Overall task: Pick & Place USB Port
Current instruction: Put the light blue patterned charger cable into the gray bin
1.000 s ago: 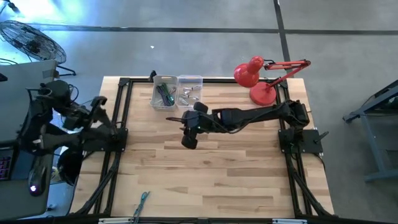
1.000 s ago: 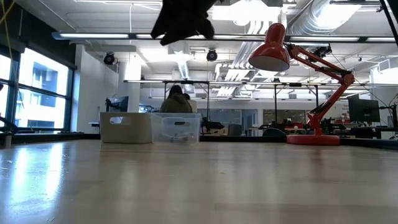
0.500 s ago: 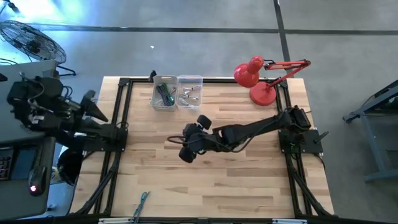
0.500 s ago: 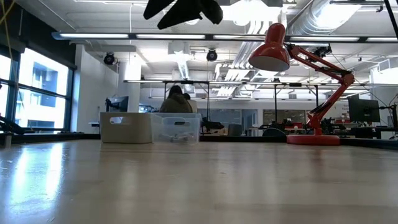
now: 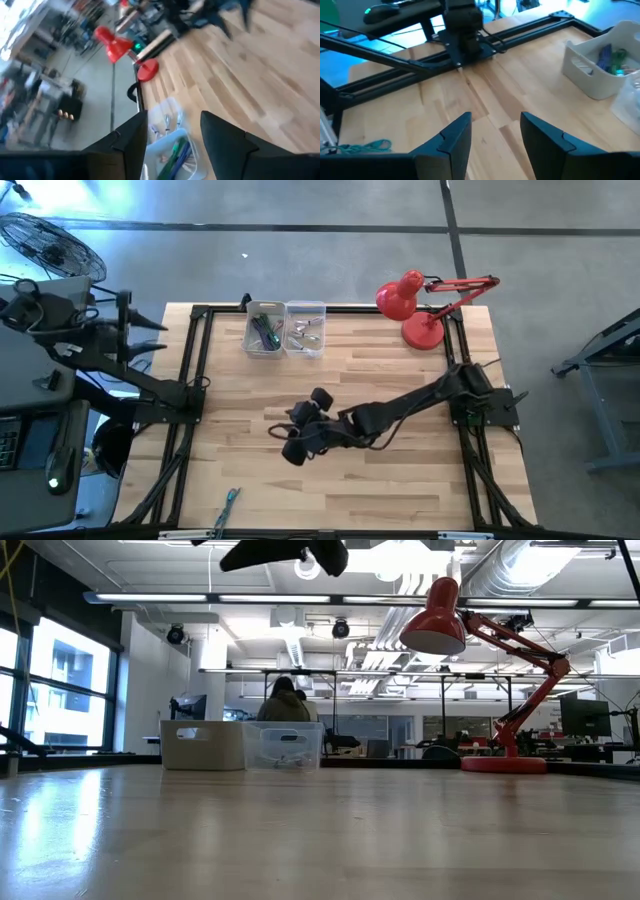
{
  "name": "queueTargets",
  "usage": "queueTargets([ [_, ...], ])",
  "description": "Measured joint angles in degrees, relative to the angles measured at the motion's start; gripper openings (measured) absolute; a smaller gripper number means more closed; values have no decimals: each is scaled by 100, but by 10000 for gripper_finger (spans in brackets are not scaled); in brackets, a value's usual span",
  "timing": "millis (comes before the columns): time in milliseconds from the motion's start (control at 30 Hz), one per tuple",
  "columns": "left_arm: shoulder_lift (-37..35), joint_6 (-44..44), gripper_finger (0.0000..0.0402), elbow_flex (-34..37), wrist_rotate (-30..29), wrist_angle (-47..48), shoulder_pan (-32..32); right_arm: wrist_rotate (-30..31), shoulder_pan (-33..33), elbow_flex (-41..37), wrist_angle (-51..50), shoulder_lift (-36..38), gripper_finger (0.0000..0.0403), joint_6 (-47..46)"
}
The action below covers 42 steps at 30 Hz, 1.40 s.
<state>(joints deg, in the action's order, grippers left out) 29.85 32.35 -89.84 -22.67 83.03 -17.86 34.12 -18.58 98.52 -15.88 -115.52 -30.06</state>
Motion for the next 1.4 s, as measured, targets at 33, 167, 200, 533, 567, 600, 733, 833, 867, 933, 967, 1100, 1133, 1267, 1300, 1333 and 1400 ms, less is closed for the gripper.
queueTargets([
  [33,10,-195,177,0,-74,-69,-29,-7,-13,0,51,-33,161,1],
  [167,198,-232,177,22,-23,-304,-32,70,-63,0,236,-185,161,4],
  [200,281,-143,177,18,-3,-303,-30,69,-79,0,296,-213,161,5],
  [533,1019,1222,177,-138,2189,85,-22,330,-437,0,523,-344,161,0],
  [567,1072,1128,177,-140,2091,45,-21,351,-472,0,530,-348,161,-3],
  [600,1111,987,177,-142,1872,33,-21,356,-507,0,541,-348,161,-12],
  [733,1349,170,177,-142,1290,49,-16,471,-617,0,546,-348,161,-96],
  [833,1595,-305,177,-139,1598,126,-16,541,-672,0,549,-348,161,-90],
  [867,1688,-457,177,-121,1763,116,-16,541,-676,0,547,-348,161,-82],
  [933,1856,-719,177,-21,2103,113,-16,542,-695,0,543,-348,161,-74],
  [967,1940,-799,177,44,2295,120,-16,543,-698,0,547,-348,161,-65],
  [1100,2205,-763,177,431,3105,138,-17,562,-736,0,542,-348,161,-37],
  [1133,2254,-698,177,526,3234,147,-18,563,-757,0,544,-348,161,-14],
  [1267,2320,-586,177,930,3383,108,-18,568,-856,0,536,-370,161,4],
  [1300,2325,-617,177,1041,3383,62,-18,568,-882,0,525,-372,161,7],
  [1333,2325,-678,177,1157,3382,16,-18,575,-910,0,530,-374,161,4],
  [1400,2323,-789,177,1397,3377,-76,-16,645,-971,0,545,-385,161,7],
])
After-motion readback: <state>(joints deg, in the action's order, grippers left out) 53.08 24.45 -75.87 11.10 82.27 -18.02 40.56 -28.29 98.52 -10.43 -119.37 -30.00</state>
